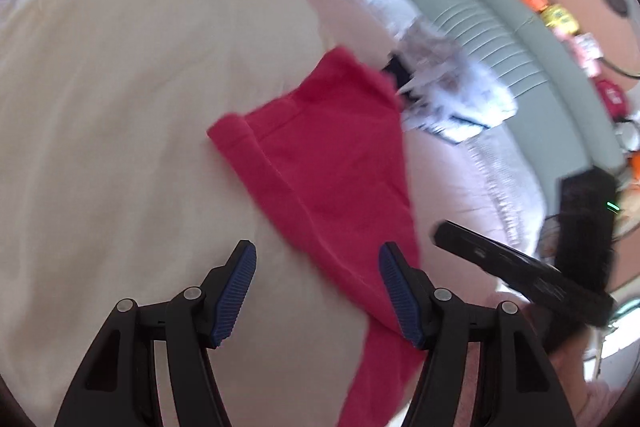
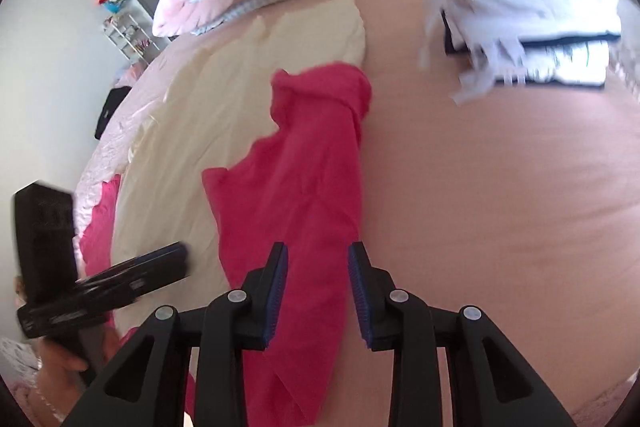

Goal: Fold clothes

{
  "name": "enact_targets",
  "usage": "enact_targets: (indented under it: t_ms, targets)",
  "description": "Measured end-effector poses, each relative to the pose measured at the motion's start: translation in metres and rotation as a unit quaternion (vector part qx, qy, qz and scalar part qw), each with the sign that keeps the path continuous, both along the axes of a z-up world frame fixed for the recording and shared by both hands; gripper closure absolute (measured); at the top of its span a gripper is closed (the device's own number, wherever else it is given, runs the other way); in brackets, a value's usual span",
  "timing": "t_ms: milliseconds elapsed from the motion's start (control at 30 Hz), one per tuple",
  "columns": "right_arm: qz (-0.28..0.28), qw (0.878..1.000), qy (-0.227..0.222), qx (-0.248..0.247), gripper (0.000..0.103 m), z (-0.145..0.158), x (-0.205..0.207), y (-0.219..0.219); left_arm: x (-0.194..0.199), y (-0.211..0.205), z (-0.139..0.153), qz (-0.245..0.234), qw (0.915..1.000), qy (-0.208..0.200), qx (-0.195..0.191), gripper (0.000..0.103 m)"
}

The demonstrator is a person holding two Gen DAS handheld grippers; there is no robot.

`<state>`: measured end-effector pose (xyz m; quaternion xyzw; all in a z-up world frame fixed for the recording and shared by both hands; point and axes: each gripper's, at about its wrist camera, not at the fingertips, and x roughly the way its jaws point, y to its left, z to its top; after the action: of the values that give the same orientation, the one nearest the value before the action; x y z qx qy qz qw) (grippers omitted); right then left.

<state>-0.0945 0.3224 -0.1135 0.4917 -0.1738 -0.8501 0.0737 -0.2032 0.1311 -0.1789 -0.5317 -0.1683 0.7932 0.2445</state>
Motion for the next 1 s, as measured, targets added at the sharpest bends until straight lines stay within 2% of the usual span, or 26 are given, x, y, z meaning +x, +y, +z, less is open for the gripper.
enact_targets:
  t_ms: [33, 100, 167, 233, 300, 367, 467, 667, 733, 867, 967, 1000]
  targets:
    - [-0.001, 1.0, -0.006, 0.001, 0.073, -0.007, 0.004, 0.002, -0.003, 0.005, -0.003, 0.006, 1.0, 0.002, -0.007, 0.048]
    - [-0.004, 1.0, -0.017, 0.002, 0.073, -0.021, 0.013, 0.007, -0.008, 0.009, -0.004, 0.012, 0.9996, 0.014, -0.019, 0.074]
    - [-0.007, 1.0, -0.027, -0.007, 0.073, -0.041, 0.017, 0.015, -0.015, 0.012, -0.004, 0.004, 0.9996, 0.01, -0.028, 0.086]
    - [-0.012, 0.999, -0.037, -0.021, 0.073, -0.059, 0.012, 0.022, -0.022, 0.011, -0.008, 0.0, 0.9997, 0.002, -0.023, 0.087]
    - [-0.01, 0.999, -0.033, -0.028, 0.073, -0.066, 0.011, 0.026, -0.024, 0.008, -0.008, 0.001, 0.9997, 0.007, -0.023, 0.099]
    - [-0.002, 0.999, -0.029, -0.025, 0.073, -0.071, 0.01, 0.027, -0.024, 0.007, -0.003, 0.003, 0.9991, 0.027, -0.033, 0.1]
    - [0.013, 1.0, -0.013, -0.006, 0.073, -0.056, 0.005, 0.021, -0.035, 0.011, 0.011, -0.01, 0.9967, 0.058, -0.056, 0.1]
    - [0.064, 0.996, 0.026, 0.056, 0.073, -0.025, -0.038, 0.01, -0.088, 0.021, 0.032, -0.041, 0.9891, 0.096, -0.104, 0.101]
    - [0.08, 0.993, 0.038, 0.079, 0.073, -0.017, -0.057, 0.007, -0.106, 0.026, 0.026, -0.063, 0.9885, 0.083, -0.11, 0.1]
    - [0.082, 0.988, 0.04, 0.125, 0.073, -0.027, -0.108, 0.006, -0.125, 0.039, -0.01, -0.08, 0.984, 0.051, -0.151, 0.098]
    - [0.069, 0.987, 0.018, 0.141, 0.073, -0.05, -0.133, 0.015, -0.123, 0.033, -0.012, -0.065, 0.9875, 0.044, -0.137, 0.097]
    - [0.061, 0.99, 0.009, 0.13, 0.073, -0.056, -0.134, 0.023, -0.119, 0.03, -0.007, -0.058, 0.9883, 0.039, -0.136, 0.096]
